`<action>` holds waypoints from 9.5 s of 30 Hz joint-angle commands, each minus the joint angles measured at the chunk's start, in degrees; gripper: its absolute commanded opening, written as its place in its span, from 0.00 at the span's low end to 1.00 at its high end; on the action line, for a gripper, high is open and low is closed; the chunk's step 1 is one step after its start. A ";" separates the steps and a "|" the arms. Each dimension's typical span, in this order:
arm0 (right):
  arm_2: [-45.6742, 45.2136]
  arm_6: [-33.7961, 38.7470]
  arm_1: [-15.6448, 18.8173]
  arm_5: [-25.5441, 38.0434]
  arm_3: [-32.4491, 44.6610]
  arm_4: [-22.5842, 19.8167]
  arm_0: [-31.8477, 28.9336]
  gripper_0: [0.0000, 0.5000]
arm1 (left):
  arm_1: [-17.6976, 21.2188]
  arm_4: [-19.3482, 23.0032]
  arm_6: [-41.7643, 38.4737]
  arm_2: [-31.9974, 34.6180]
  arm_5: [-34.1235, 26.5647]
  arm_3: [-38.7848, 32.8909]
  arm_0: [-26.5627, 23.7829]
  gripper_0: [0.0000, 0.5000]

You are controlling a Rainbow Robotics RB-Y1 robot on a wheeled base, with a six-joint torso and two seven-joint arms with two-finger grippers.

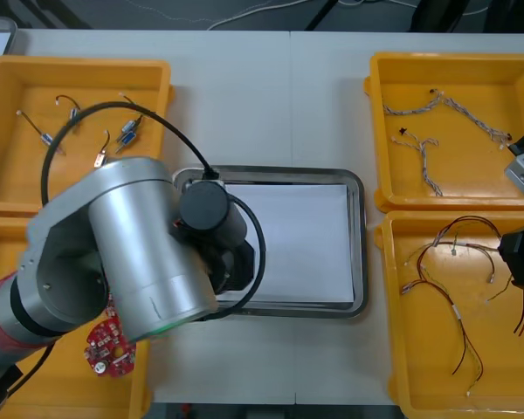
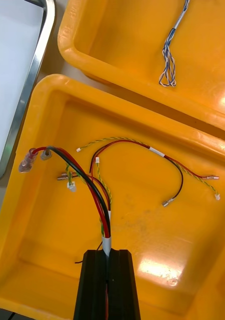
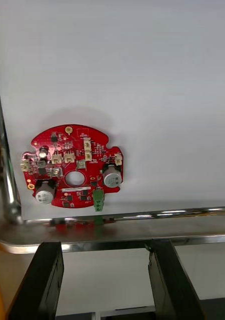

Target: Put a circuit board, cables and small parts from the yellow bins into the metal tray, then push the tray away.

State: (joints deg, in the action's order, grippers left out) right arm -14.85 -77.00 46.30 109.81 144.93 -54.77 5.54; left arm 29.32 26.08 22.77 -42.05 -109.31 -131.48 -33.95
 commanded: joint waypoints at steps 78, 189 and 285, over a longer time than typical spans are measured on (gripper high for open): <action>75.75 -16.78 -12.29 -24.03 -35.60 9.77 48.95 0.00 | 12.52 9.51 53.88 39.68 16.50 25.84 4.07 1.00; 40.42 23.56 9.51 -19.90 -56.07 -1.39 49.04 1.00 | -3.48 -2.97 10.11 35.90 19.31 55.46 -12.19 0.00; 42.88 6.33 -2.27 -34.57 -79.01 4.23 45.96 0.00 | 1.27 11.09 9.58 7.95 15.89 29.79 -13.51 0.00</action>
State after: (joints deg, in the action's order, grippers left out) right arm 28.11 -68.49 42.54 74.18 61.50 -51.64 52.27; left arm 31.91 38.03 29.05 -31.93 -94.76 -101.49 -44.65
